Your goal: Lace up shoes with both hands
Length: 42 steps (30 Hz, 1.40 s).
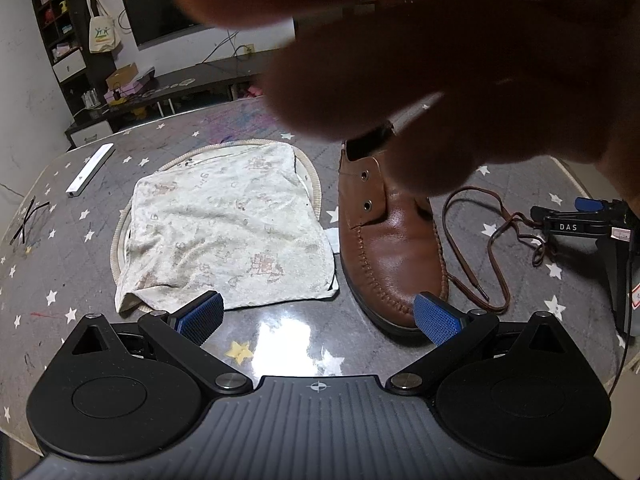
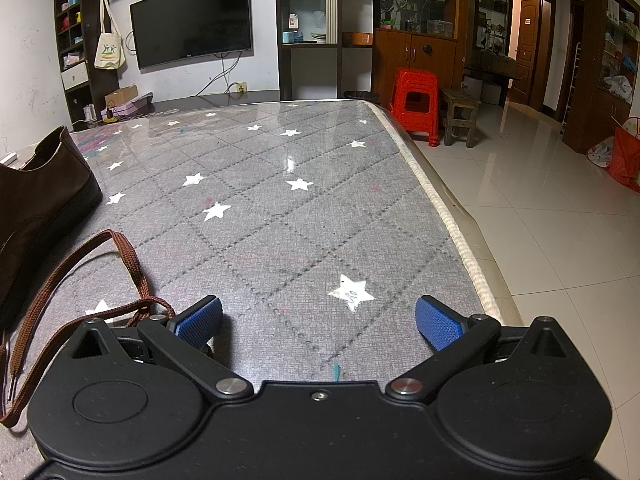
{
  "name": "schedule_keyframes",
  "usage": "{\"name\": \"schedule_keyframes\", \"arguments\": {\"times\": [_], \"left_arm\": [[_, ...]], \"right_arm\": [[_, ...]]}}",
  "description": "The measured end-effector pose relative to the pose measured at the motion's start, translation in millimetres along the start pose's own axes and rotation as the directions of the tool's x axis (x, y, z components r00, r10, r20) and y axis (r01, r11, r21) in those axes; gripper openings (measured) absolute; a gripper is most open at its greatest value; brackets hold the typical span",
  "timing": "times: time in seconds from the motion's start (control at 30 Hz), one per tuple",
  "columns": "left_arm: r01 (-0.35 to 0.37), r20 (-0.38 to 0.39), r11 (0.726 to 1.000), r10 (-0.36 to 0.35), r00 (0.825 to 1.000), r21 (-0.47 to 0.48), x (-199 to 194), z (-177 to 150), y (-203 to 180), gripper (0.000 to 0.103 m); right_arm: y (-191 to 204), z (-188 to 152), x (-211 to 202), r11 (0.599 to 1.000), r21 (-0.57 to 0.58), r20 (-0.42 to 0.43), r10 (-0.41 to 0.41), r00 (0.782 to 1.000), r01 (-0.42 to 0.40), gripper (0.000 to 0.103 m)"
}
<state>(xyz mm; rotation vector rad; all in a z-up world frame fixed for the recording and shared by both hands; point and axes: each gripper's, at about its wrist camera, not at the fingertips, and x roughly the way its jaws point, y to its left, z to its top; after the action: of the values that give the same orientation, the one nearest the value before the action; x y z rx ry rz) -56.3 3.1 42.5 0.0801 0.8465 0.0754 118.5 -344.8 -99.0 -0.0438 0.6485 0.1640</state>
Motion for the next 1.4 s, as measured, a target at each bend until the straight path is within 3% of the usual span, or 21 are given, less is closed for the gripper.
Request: {"name": "schedule_keyframes", "arguments": {"times": [1.4], "left_arm": [[-0.009,-0.025,1.000,0.009,1.000,-0.025,17,0,14,0.102]], "right_arm": [[0,0,0,1.000,0.000,0.000,0.000,1.000,0.000,0.103]]}}
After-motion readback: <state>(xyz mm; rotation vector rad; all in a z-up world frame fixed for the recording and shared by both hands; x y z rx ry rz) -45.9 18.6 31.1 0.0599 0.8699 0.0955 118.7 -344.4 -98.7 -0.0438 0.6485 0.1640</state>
